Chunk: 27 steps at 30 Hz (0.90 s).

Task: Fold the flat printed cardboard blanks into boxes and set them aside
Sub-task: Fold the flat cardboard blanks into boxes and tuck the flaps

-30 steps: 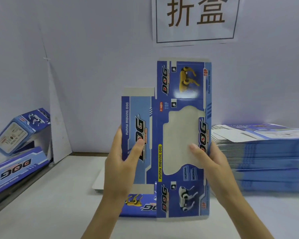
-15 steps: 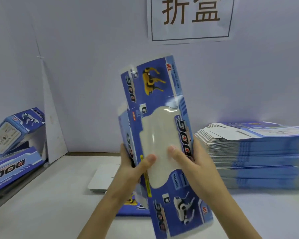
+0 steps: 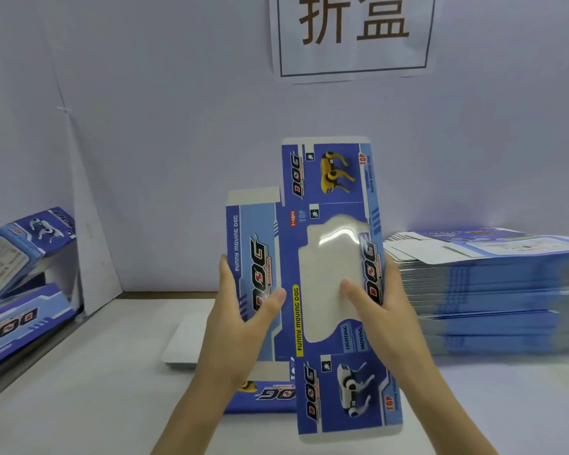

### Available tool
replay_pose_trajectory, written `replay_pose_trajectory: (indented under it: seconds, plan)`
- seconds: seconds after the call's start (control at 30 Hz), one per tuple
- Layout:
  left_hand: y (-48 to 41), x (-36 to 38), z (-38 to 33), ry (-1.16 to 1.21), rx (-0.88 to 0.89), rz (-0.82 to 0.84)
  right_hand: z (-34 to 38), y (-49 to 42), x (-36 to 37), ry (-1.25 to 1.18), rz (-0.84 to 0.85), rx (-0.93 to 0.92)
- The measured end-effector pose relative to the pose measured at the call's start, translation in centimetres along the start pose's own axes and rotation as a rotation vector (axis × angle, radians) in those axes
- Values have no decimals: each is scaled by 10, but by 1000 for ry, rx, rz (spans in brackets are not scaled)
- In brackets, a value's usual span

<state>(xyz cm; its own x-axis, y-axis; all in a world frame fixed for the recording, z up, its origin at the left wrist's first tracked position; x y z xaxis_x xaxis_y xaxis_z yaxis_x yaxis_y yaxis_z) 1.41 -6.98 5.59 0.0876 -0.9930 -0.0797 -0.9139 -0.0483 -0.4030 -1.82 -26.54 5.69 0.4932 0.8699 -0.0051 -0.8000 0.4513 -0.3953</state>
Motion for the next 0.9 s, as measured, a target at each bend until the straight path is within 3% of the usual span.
replay_pose_trajectory:
  seconds: [0.27, 0.43, 0.63, 0.73, 0.9]
  plan:
    - [2, -3, -7, -77, 21, -37, -2, 4, 5, 13, -39, 5]
    - [7, 0, -9, 56, -23, -10, 2, 10, 15, -213, 70, 63]
    - [3, -3, -8, 63, 11, -43, 33, 6, 0, -194, 142, -109]
    - [0, -7, -8, 62, -10, -74, 39, 0, -16, -201, 179, -101]
    - [-1, -15, -10, -68, 25, -126, 26, -1, -20, -239, 19, 44]
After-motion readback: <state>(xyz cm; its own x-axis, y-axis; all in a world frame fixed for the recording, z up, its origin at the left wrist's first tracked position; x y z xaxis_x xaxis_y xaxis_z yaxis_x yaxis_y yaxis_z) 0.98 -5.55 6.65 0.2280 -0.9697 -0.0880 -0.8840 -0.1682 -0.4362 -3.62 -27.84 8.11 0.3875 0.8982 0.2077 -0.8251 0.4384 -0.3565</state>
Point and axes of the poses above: each hand's wrist, its own y-axis away from the middle knuckle, its own x-axis out of the palm, z = x × y, the point moved 4 cm from there along -y, towards the middle knuckle, and after that the axes turned 7 degrees about -z, right-handed, at the moved point
